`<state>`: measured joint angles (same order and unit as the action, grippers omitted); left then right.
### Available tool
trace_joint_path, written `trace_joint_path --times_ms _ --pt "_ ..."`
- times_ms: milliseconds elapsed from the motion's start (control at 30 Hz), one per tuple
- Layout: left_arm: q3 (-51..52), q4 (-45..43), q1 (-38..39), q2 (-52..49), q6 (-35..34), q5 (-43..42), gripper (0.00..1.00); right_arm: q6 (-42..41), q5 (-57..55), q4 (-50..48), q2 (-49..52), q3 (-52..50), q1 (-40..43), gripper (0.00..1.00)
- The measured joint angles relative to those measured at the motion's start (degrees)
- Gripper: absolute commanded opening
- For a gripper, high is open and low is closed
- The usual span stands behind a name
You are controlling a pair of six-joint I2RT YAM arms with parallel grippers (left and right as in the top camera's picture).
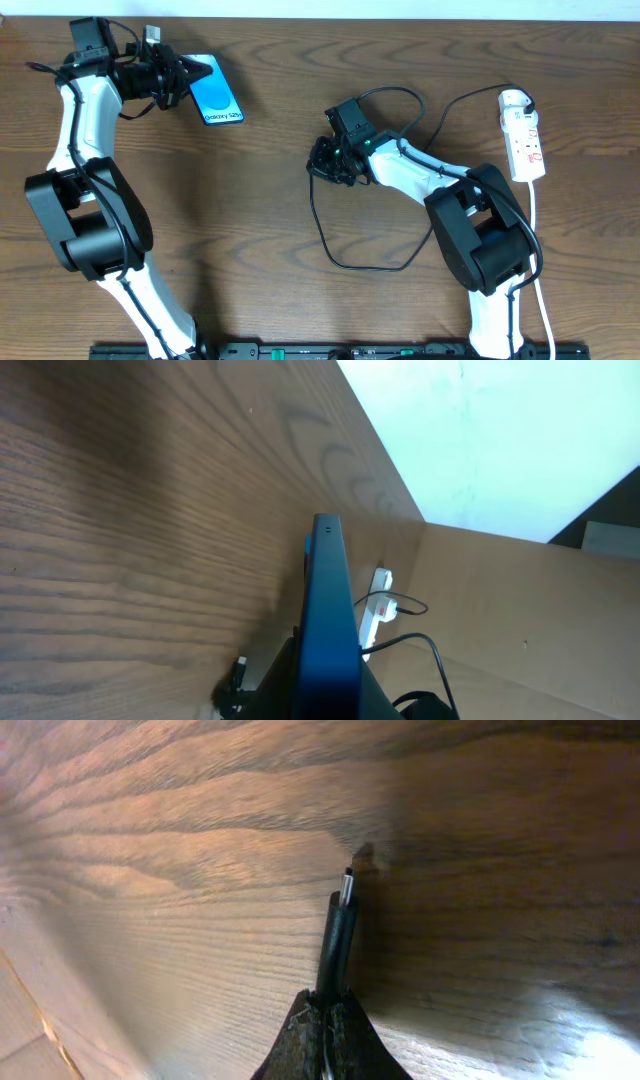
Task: Plug charger to phone and switch on socket
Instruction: 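Grasp the cable connector with the right gripper and lift it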
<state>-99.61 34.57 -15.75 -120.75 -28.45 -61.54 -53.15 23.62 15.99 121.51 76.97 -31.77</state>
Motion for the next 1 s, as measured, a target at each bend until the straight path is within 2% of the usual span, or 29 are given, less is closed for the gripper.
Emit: trace_joint_path --times_ms 267,433,567,767,1000 --pt "0.0 0.4 0.0 0.0 0.0 -0.7 0.07 12.9 11.2 0.6 0.0 1.7 4.1 0.01" --pt "0.0 -3.8 0.0 0.0 0.0 -7.1 0.07 23.6 24.0 0.9 0.0 6.7 6.6 0.01" --pt "0.0 -8.1 0.0 0.0 -0.8 -13.5 0.07 28.5 34.1 0.5 0.0 10.0 6.5 0.01" --pt "0.0 -11.1 0.0 0.0 -2.7 -21.4 0.07 30.9 45.3 -3.3 0.0 11.6 5.2 0.01" --pt "0.0 -12.7 0.0 0.0 -4.9 -24.9 0.07 29.9 52.7 -8.3 0.0 11.6 2.6 0.01"
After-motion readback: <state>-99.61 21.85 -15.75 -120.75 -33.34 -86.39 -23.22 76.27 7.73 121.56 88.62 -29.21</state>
